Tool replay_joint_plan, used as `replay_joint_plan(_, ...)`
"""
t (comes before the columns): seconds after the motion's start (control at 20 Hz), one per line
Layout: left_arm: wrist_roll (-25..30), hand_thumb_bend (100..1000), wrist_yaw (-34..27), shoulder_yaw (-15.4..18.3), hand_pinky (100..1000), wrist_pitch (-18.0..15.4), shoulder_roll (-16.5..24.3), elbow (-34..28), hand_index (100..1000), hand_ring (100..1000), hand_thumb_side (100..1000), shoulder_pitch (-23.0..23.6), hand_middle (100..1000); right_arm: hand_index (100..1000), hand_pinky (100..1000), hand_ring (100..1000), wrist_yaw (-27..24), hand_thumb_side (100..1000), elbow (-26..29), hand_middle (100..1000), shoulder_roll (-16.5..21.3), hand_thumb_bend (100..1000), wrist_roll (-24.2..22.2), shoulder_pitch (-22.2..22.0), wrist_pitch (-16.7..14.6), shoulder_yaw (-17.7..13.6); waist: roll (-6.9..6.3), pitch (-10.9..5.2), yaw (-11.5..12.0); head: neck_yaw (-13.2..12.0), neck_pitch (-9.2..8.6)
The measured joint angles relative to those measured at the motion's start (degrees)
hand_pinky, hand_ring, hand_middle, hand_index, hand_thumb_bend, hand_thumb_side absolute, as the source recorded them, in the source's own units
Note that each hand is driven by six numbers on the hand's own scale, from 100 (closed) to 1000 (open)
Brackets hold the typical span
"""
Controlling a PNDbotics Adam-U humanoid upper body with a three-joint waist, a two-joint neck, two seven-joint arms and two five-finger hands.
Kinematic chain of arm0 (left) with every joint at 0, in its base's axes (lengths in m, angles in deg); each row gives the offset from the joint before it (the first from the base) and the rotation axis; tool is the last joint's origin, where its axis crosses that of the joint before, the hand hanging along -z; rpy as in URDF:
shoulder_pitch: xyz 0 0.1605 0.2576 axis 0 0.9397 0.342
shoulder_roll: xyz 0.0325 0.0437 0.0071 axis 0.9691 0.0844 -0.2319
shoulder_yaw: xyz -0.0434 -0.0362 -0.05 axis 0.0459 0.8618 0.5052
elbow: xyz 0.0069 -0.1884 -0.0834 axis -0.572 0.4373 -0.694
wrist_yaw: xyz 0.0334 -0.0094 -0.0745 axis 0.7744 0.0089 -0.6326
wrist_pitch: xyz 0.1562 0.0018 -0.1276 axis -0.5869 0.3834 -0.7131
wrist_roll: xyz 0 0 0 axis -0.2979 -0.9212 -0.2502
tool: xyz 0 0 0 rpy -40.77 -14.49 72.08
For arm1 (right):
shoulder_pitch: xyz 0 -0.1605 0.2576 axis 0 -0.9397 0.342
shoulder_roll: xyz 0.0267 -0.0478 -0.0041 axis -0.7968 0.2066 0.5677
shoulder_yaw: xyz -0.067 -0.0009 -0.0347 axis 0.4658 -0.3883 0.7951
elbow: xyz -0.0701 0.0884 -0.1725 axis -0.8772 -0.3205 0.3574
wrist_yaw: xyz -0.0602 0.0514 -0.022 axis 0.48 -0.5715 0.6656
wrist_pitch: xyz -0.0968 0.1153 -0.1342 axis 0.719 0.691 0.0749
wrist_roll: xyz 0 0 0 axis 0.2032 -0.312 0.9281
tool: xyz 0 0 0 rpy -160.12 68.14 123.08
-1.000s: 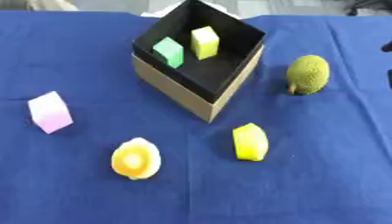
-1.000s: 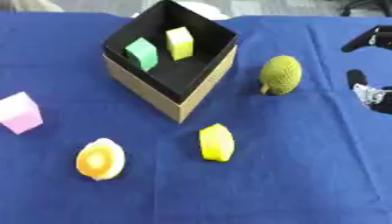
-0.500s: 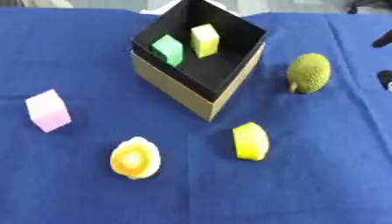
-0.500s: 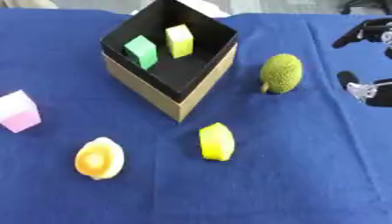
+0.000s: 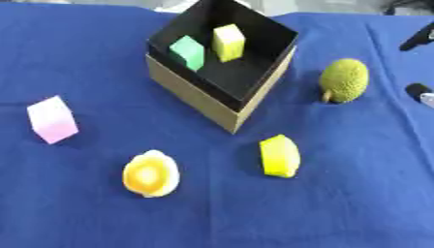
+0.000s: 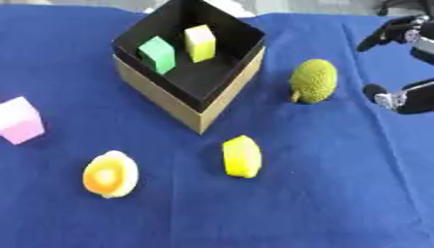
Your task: Pick up objects on the table and place them in the box.
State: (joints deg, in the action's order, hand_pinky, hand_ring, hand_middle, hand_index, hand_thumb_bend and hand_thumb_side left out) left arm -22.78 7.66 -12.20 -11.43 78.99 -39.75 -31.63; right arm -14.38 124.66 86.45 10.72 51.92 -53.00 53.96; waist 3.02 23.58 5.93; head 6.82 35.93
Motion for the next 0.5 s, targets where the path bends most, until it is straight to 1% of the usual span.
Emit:
replay_joint_plan(0.2,0.32,139,-0.24,-0.2,774,-0.02,0.01,0.0,773,736,595,-0.33,634,805,856,853,0.0,100,-2.98,777,0.0,298,-0.72,3.1,-0.29,1.62,0.32,0.4,0.44,0.6,-0.24)
replay_joint_plan(0.4,0.5,138,-0.33,-0.35,774,-0.04,0.01,0.0,771,736,595,-0.38,634,805,855,851,0.02,100,-5.99,774,-0.1,268,-1.24,5.61,-0.73,3.19,0.31,0.84,0.9,1.2,-0.55)
replay_joint_plan(0.5,0.59,138,-0.4,-0.38,774,-0.1,0.01,0.0,771,736,595,-0.42,634,806,855,851,0.07,100,-7.38,775,-0.3,270,-1.51,6.89,-0.99,3.99,0.32,1.04,1.18,1.5,-0.74)
